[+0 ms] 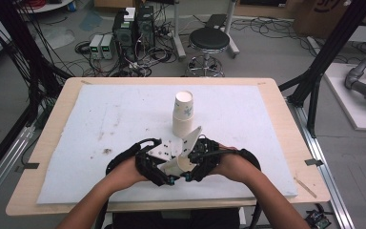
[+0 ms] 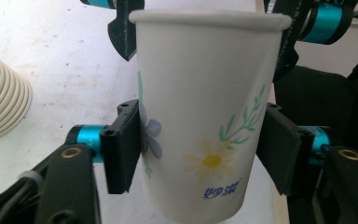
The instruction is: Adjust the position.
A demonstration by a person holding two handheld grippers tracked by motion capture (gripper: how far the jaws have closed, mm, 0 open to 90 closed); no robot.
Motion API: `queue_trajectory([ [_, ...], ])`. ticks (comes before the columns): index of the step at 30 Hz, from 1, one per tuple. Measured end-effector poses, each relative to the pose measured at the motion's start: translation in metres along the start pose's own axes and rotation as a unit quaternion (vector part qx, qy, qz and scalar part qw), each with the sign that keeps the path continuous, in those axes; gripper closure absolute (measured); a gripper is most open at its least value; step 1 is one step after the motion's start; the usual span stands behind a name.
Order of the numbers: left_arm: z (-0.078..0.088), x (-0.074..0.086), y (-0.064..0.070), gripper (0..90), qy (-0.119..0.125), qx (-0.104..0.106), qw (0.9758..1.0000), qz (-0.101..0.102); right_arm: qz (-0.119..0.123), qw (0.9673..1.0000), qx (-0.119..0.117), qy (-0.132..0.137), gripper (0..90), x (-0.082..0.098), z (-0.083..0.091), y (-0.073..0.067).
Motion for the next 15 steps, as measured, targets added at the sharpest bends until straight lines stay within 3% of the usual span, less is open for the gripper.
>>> queue_trajectory([
  [9, -0.003, 0.003, 0.002, 36.5, 0.007, 0.008, 0.9999, 0.003, -0.003, 0.9999, -0.011, -0.004, 31.1, 0.0, -0.002, -0.003],
  [12, -0.001, 0.003, 0.001, 36.1, 0.03, 0.007, 0.9994, 0.015, -0.019, 0.9994, -0.004, 0.028, 22.5, -0.003, 0.001, 0.001],
  [15, 0.002, 0.007, -0.001, 35.6, 0.058, 0.0, 0.9979, 0.029, -0.055, 0.9961, 0.001, 0.07, 21.0, -0.005, 0.01, 0.005],
])
Point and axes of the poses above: each handheld gripper's, and its own axes: z roughly backward along the jaws, x roughly out of its underside, y roughly to its right, the point moved 8 cm from there along -z, roughly forward along the jaws, and after that the axes turned 5 degrees about x, right-handed, at the moved point
